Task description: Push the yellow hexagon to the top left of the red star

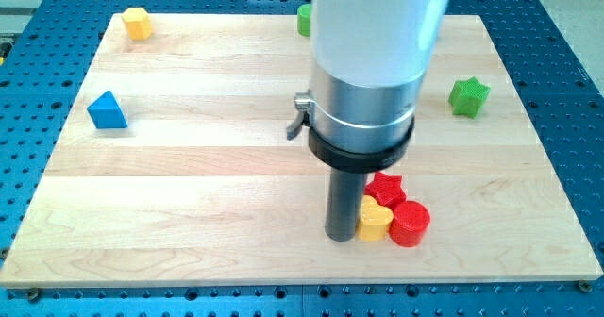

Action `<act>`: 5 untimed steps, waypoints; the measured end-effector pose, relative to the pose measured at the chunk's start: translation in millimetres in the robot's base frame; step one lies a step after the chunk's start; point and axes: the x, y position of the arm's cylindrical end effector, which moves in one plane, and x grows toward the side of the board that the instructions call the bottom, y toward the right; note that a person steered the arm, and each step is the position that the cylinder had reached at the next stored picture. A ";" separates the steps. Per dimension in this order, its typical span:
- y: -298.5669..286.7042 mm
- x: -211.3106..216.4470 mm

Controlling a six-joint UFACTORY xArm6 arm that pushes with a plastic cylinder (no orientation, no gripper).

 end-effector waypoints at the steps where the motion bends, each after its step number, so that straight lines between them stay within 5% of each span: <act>1: -32.6 3.7; 3: -50.5 -70.7; 4: 14.1 -92.7; 5: -0.3 -112.2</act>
